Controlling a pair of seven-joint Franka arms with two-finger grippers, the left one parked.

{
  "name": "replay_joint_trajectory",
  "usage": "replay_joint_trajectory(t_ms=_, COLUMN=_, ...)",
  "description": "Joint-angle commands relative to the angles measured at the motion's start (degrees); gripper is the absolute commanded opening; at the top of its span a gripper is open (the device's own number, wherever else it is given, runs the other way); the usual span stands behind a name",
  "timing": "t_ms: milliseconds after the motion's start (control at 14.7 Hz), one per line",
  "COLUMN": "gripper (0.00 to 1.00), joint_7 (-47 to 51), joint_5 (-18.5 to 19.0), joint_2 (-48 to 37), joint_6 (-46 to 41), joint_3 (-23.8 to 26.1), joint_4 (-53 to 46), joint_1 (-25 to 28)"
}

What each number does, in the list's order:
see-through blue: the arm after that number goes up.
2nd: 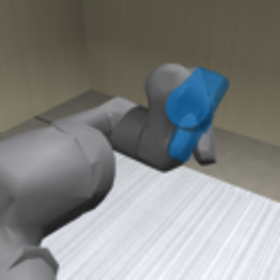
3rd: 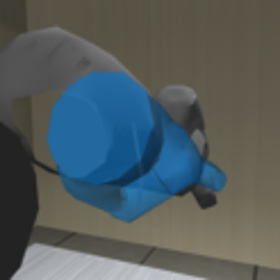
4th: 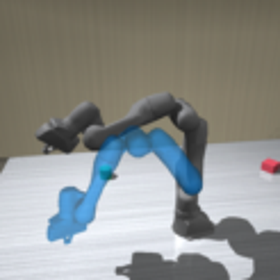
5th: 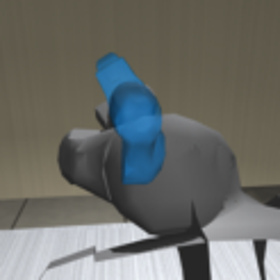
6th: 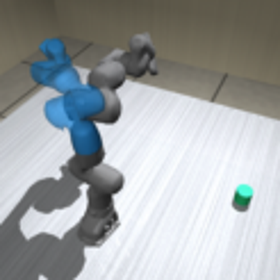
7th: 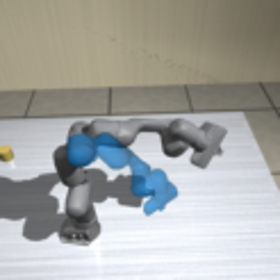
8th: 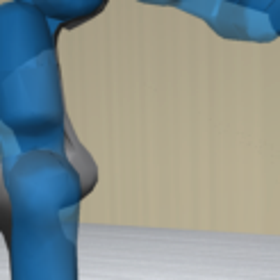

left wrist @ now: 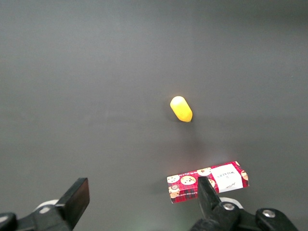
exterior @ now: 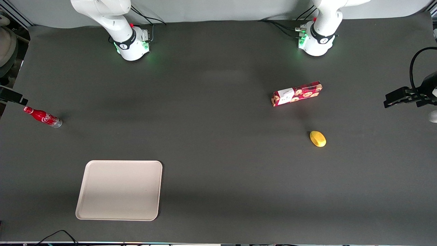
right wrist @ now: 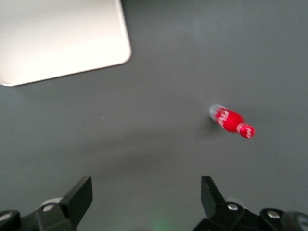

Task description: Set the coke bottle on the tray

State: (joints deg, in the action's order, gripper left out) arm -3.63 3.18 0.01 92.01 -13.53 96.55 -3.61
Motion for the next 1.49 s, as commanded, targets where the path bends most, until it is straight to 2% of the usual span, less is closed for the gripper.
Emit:
replay_joint_trajectory(t_ms=0, gripper=1.0, joint_7=-0.2, joint_5=2.7, joint_2=-3.9, joint_6=8.7, joint_3=-3.9, joint_4=11.0, joint_1=-0.6)
replay_joint_trajectory(t_ms=136, gripper=1.0, joint_7=-4.1, joint_5=6.2, joint_2=-6.2, joint_6=17.2, joint_3=-7.3, joint_4=19.3, joint_1=-0.7)
replay_joint_trajectory(t_ms=272, gripper=1.0, joint_7=-7.5, joint_5=6.3, joint_2=-6.1, joint_6=21.5, joint_3=-12.8, joint_4=21.6, joint_1=-0.7)
replay_joint_trajectory(t_ms=611, gripper=1.0, joint_7=-10.1, joint_5=6.0, joint_2=-6.2, joint_6=33.9, joint_3=-20.6, joint_4=30.9, joint_1=-0.8)
replay_joint_trajectory(t_ms=951, gripper=1.0, joint_7=-17.1, joint_5=2.0, joint_2=-3.5, joint_6=40.9, joint_3=-24.7, joint_4=32.7, joint_1=-0.9)
replay_joint_trajectory(t_ms=1086, gripper=1.0, joint_7=-17.2, joint_5=-3.6, joint_2=-0.6, joint_6=43.8, joint_3=-24.6, joint_4=32.4, joint_1=-0.5)
replay_joint_trajectory(t_ms=1154, gripper=1.0, joint_7=-17.5, joint_5=-5.0, joint_2=1.5, joint_6=44.4, joint_3=-24.5, joint_4=32.0, joint_1=-0.3)
replay_joint_trajectory(t_ms=1426, gripper=1.0, joint_7=-20.0, joint_5=-6.1, joint_2=5.9, joint_6=45.7, joint_3=-24.0, joint_4=30.3, joint_1=-0.1)
